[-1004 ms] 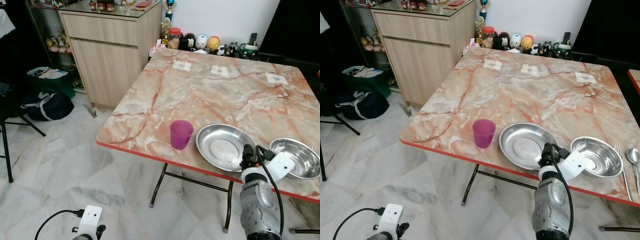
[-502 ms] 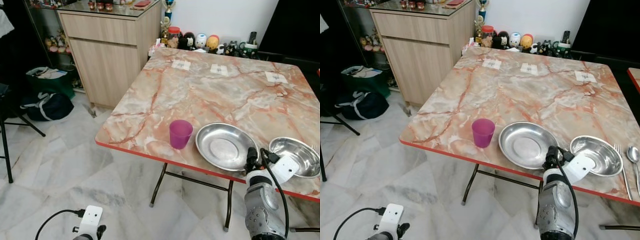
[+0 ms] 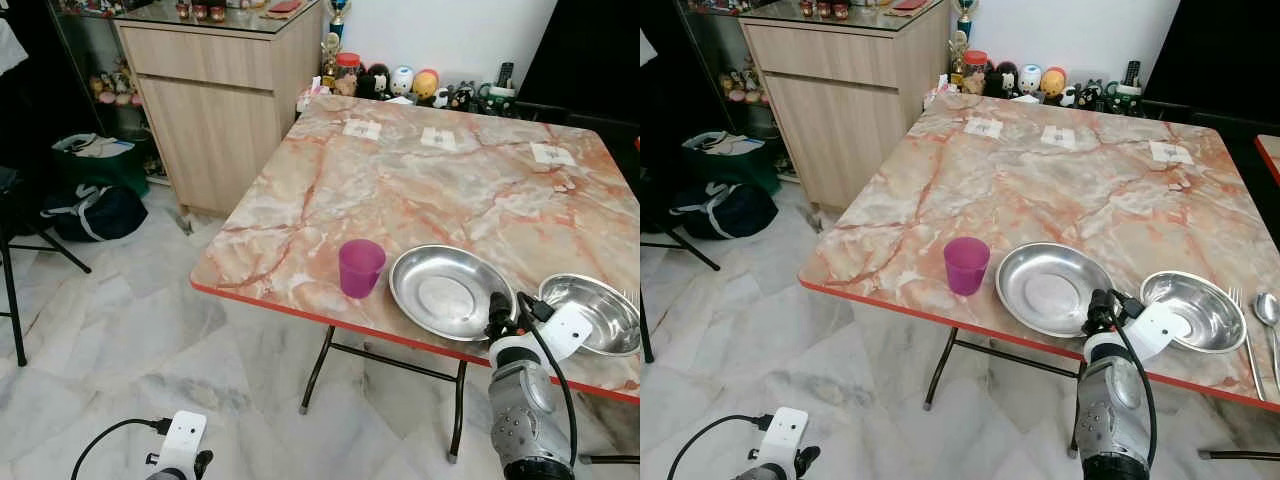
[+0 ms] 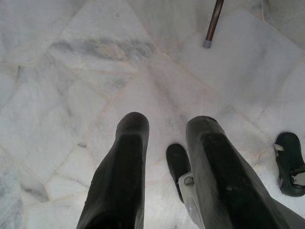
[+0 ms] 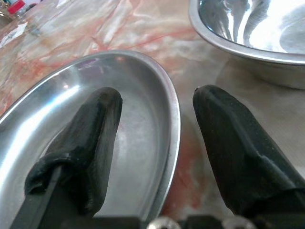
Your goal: Setting the table
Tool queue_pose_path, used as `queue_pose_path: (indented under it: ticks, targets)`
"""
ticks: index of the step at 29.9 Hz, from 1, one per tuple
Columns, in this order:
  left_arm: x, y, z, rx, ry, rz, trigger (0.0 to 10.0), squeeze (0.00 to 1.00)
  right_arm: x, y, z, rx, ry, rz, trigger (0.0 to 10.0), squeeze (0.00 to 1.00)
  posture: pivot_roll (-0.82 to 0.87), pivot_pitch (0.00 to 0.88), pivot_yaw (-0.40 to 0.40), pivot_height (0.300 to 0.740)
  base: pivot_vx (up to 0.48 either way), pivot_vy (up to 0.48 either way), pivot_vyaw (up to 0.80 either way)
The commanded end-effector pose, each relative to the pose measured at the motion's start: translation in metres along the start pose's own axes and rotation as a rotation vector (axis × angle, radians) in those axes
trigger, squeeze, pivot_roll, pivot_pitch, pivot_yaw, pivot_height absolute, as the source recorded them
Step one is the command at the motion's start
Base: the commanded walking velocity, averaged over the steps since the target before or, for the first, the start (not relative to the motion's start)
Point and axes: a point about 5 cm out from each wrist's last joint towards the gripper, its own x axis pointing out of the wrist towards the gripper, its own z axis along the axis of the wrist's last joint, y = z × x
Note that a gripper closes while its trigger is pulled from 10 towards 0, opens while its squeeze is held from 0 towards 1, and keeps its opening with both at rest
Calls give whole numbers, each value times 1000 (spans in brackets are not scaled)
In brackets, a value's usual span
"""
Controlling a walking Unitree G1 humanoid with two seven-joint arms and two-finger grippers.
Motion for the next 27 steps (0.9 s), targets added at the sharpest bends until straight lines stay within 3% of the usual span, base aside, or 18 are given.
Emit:
queue_pose_path:
  ticks: [1, 15, 27]
  targets:
    - [-1, -2, -3, 23, 9, -9, 10000, 0, 1, -4, -2, 1, 16, -18, 10000, 0, 38, 14, -45, 740, 0, 0, 0]
    - [-1, -1, -3, 33, 7, -10, 10000, 0, 4, -5, -3, 116, 45, -32, 10000, 0, 44, 17, -43, 740, 0, 0, 0]
    - [-1, 0, -3, 31, 2, -9, 10000, 0, 6, -6, -3, 111, 82, -14, 10000, 0, 48, 23, -41, 740, 0, 0, 0]
